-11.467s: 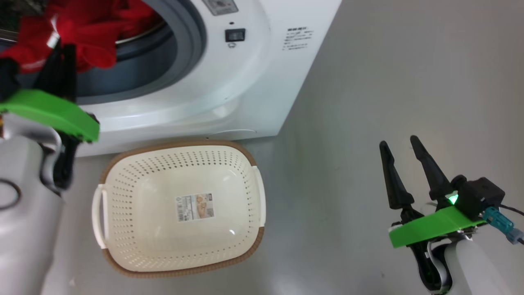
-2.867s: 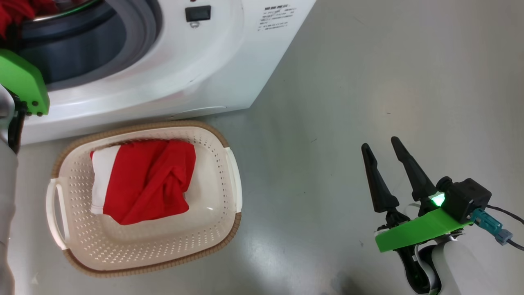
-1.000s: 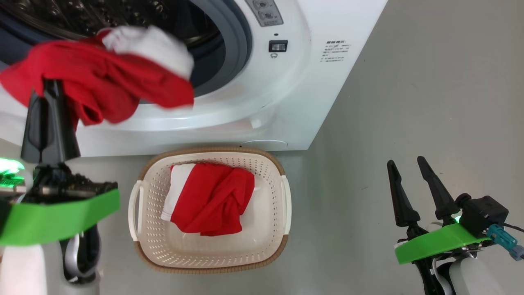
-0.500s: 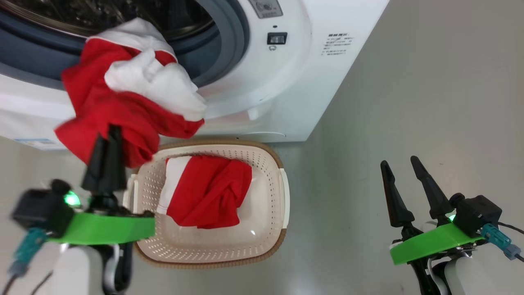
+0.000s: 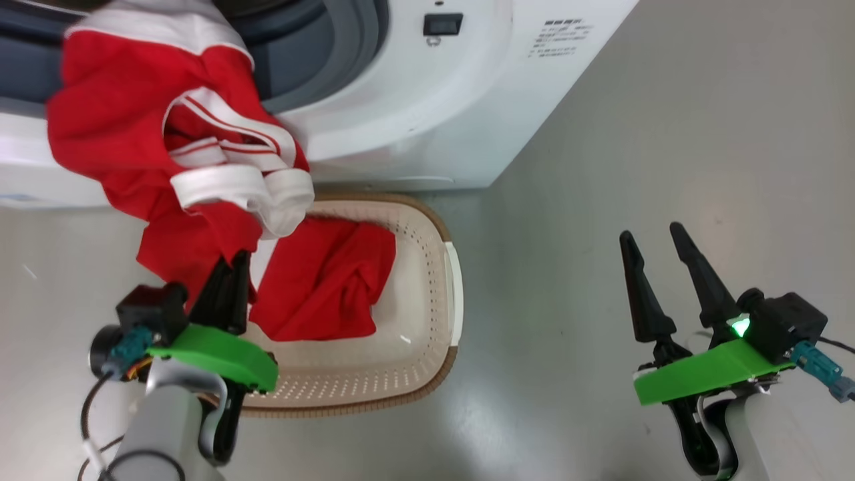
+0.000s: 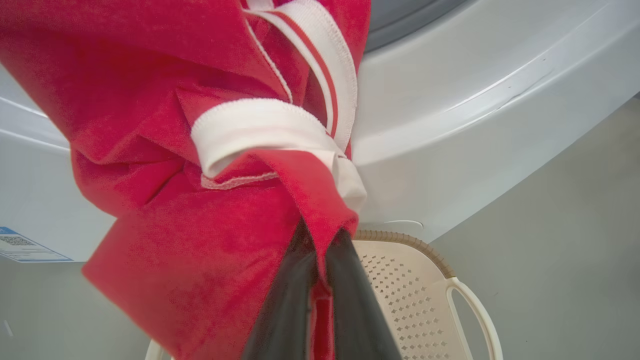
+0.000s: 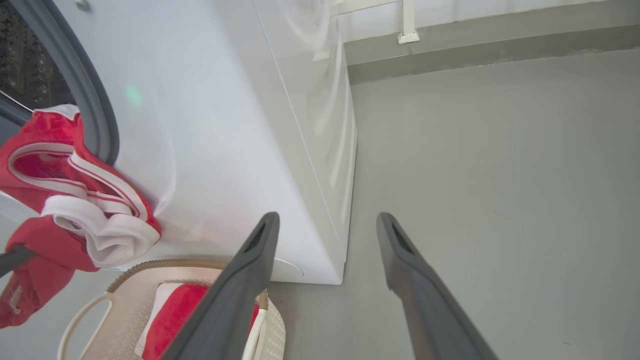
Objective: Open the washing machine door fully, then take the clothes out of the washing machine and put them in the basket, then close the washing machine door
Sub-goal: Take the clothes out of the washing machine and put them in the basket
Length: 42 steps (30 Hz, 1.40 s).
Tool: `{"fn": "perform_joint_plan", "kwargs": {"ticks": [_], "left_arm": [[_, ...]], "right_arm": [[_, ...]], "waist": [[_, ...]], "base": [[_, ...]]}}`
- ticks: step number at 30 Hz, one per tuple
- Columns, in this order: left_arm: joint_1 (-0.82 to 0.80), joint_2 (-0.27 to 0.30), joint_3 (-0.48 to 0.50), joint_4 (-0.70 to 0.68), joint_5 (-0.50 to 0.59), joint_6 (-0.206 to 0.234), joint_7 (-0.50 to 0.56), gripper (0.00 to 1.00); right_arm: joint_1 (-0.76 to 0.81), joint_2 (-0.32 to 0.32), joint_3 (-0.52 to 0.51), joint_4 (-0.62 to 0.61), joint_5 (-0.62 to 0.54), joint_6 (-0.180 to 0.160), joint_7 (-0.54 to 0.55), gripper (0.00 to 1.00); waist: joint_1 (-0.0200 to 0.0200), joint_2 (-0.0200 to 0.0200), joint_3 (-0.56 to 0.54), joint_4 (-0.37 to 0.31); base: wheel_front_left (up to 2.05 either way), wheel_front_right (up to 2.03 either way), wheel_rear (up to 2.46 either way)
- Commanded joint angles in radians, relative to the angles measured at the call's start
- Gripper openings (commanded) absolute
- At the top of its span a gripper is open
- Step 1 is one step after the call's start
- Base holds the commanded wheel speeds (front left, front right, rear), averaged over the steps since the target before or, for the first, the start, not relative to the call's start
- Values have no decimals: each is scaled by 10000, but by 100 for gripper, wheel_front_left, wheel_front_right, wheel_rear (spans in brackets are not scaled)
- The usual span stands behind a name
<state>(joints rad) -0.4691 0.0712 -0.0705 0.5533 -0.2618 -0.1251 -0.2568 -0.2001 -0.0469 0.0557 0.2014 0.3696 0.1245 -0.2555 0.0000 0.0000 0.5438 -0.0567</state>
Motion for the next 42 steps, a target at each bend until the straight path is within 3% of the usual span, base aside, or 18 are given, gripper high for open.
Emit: {"fn": "perform_joint_plan", "kwargs": {"ticks": [1, 4, 6, 8, 9, 11, 12, 26, 42], "left_arm": [[-209, 290, 151, 155, -126, -55, -49, 9], [-736, 445, -107, 1012, -228, -55, -49, 15], [-1092, 525, -268, 1546, -291, -55, -49, 27], [-1417, 595, -405, 1973, -327, -55, -49, 46], [-1550, 611, -472, 2152, -357, -55, -49, 67], [-1780, 662, -612, 2427, -409, -55, -49, 95], [-1875, 689, -650, 2524, -433, -55, -49, 100], [-2252, 711, -530, 3028, -756, -55, -49, 100], [-932, 376, 424, 219, -144, -55, -49, 100]], "right_arm": [[-88, -33, 248, -270, 45, 62, -63, 100], [-224, -33, 250, -307, 64, 62, -63, 100], [-319, -33, 263, -332, 60, 62, -63, 100], [-412, -33, 275, -356, 57, 62, -63, 100], [-451, -33, 283, -365, 55, 62, -63, 100], [-506, -33, 301, -377, 52, 62, -63, 100], [-525, -33, 304, -383, 50, 62, -63, 100], [-623, -33, 232, -335, -31, 62, -63, 100], [-483, -33, 136, -159, -264, 62, -63, 100]], "waist": [[0, 0, 381, -72], [0, 0, 654, -87], [0, 0, 832, -95], [0, 0, 977, -105], [0, 0, 1027, -110], [0, 0, 1117, -122], [0, 0, 1154, -124], [0, 0, 1175, 38], [0, 0, 449, 554]], "base": [[0, 0, 0], [0, 0, 0], [0, 0, 0], [0, 0, 0], [0, 0, 0], [0, 0, 0], [0, 0, 0], [0, 0, 0], [0, 0, 0]]}}
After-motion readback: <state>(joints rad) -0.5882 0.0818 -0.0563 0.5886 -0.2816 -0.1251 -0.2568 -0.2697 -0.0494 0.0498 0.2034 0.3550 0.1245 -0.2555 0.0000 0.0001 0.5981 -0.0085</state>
